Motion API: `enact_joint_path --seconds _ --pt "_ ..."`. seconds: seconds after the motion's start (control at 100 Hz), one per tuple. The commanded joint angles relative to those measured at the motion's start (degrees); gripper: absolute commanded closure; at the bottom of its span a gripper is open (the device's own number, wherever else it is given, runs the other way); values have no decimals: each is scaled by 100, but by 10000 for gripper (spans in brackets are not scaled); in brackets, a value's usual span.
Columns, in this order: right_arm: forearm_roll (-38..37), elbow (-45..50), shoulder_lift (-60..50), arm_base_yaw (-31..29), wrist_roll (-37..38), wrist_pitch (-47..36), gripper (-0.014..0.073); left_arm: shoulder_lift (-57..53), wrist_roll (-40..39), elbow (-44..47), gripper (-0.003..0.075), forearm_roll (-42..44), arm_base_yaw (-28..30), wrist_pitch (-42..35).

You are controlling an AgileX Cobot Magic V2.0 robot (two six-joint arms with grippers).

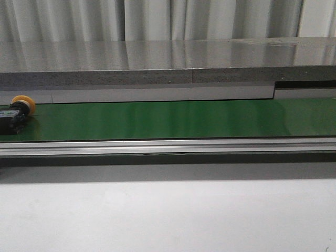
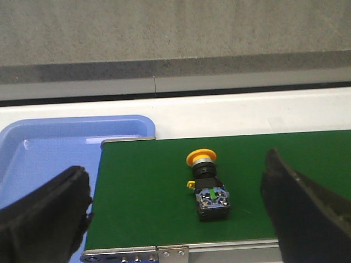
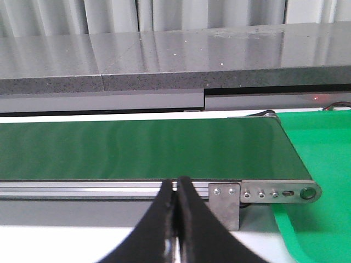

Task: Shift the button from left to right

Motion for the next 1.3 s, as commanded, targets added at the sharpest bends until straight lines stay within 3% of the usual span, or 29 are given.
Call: enact_joint_path --seconds 0.0,0.24,0.55,0.7,0.97,1.29 --pt "-54 -106 -93 -18 -13 -470 661 -569 10 371 111 -16 -41 -945" --pt "-54 -106 -93 -18 -13 -470 661 -1618 10 1262 111 -16 -41 -1236" --pt "-54 -106 -93 -18 -13 -470 661 -1736 10 1459 134 -16 -41 -1238" --pt "-54 -106 -93 -18 -13 -470 661 -1736 10 1459 269 -16 -41 -1238" --pt "-54 -106 -93 -18 -13 -470 661 -1736 10 1459 743 -16 -41 -1238" --pt "-54 -111 -93 -18 -13 -618 661 -1736 10 1459 739 -16 -41 -1238"
